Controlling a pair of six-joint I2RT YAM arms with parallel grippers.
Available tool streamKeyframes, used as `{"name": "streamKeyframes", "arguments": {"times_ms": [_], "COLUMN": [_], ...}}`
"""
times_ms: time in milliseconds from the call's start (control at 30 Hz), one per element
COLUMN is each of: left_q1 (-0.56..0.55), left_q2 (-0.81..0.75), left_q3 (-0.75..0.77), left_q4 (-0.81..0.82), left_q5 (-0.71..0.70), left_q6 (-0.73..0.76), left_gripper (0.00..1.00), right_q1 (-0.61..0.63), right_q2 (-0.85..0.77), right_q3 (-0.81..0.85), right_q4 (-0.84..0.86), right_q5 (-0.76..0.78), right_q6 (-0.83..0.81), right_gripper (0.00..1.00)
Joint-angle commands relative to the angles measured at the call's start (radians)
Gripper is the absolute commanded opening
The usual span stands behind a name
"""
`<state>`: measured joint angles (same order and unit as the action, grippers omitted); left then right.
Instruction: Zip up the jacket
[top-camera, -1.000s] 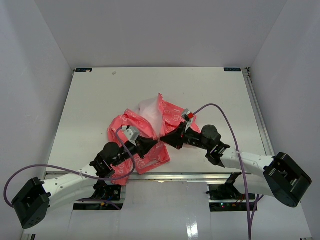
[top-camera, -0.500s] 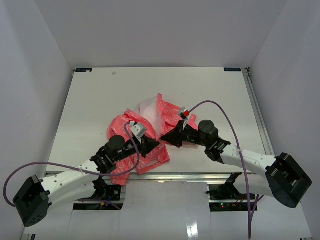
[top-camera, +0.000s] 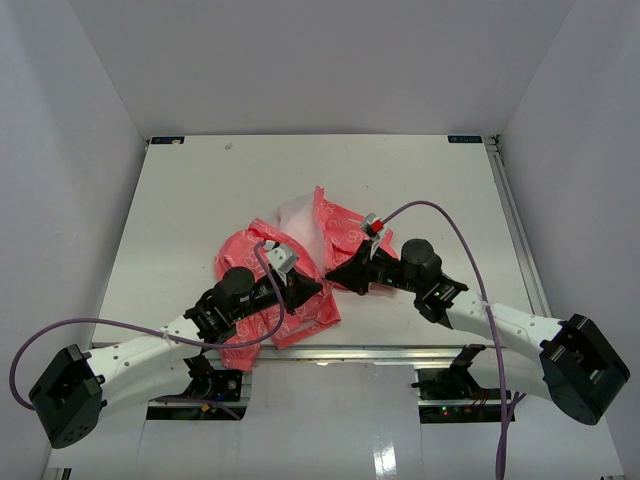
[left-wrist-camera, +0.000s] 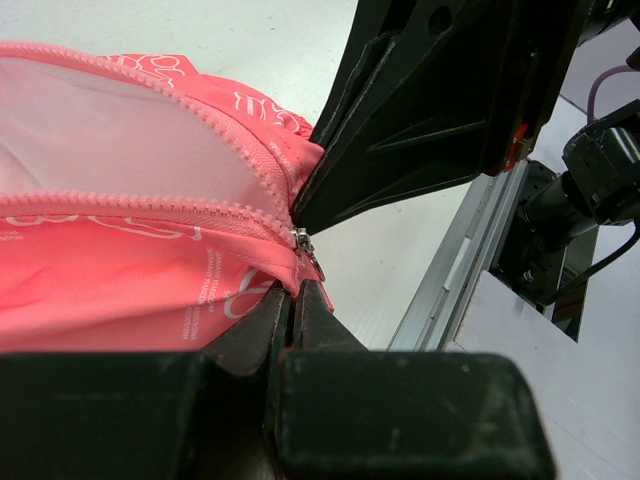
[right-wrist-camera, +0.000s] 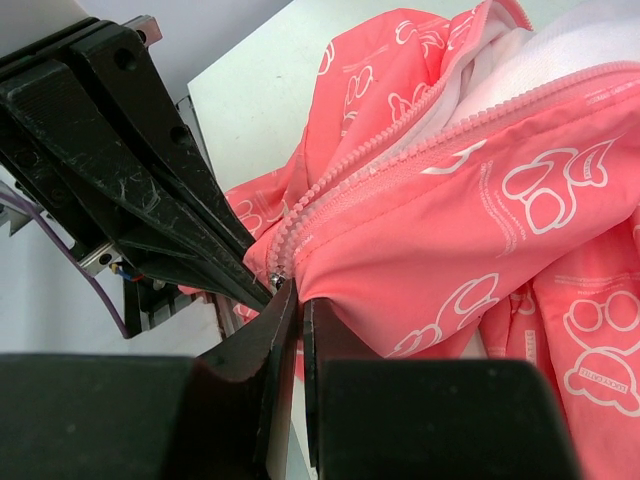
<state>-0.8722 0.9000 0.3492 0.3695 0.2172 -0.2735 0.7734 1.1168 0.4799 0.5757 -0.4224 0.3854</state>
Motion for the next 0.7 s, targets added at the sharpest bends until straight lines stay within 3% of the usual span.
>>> {"name": "streamKeyframes", "arguments": {"times_ms": [0, 667], "left_q1": [-0.013, -0.013], "left_q2": [0.023, 0.115], "left_q3": [-0.004, 0.010], "left_q4": [-0.085, -0.089], "left_q5": [0.120, 0.160], "left_q6": [0.007, 0.028], "left_gripper": [0.00, 0.00], "right_q1": [-0.015, -0.038], "right_q2": [-0.035, 0.000], "right_q3": [0.106, 0.201], "right_q4": [0.161, 0.145], "right_q5": [0.026, -0.033], "right_q6": [0.016, 0.043], "right_gripper": [0.08, 0.08]}}
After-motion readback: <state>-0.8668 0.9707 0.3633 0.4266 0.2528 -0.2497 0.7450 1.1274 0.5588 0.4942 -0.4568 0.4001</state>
